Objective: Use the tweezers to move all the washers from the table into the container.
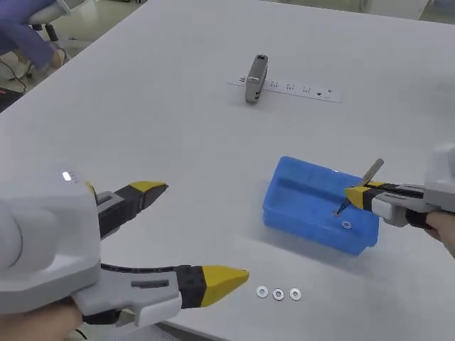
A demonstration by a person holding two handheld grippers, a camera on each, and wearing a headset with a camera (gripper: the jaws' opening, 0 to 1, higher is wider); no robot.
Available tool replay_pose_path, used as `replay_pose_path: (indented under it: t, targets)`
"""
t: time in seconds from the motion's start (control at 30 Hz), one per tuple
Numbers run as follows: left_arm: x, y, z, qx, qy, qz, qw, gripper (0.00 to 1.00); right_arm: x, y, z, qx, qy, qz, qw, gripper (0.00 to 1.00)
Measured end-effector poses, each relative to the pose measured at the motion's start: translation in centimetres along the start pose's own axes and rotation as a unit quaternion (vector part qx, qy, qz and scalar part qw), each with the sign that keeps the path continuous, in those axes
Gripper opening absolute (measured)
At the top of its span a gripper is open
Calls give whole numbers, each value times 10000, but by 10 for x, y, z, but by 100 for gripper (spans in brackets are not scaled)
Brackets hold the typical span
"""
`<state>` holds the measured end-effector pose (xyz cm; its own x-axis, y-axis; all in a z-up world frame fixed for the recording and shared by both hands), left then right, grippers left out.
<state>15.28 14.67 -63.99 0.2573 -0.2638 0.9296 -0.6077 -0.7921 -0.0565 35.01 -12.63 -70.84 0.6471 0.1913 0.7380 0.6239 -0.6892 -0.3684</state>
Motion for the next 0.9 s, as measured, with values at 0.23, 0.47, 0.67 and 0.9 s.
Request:
replay_pose_path:
  t: [0.23, 0.47, 0.67, 0.9]
  targets:
    - [0, 0, 0, 3, 1, -7, 10000, 94, -3, -3, 4, 21, -117, -38, 9999, 3]
    - [0, -1, -1, 12, -7, -4, 10000, 94, -6, -3, 3, 5, -163, -96, 9998, 3]
    - [0, -1, -2, 30, -2, -1, 10000, 94, -9, -1, 3, -19, -174, -157, 9997, 4]
    - [-1, -1, -2, 28, -6, -9, 10000, 94, -8, -5, -5, 67, 40, -60, 10000, 4]
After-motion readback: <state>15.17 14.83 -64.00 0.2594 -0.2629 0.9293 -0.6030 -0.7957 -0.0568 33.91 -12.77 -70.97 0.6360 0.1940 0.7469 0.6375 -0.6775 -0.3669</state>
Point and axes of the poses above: the centre of the closed fingertips' face, and the gripper's own axes: z roughly forward along the fingers, y roughly to its right, x roughly out of its top, the point moved 10 cm from there along -z, roughly backward along the fingers, and after that the axes turned 13 degrees about z, right-handed, at the moved point
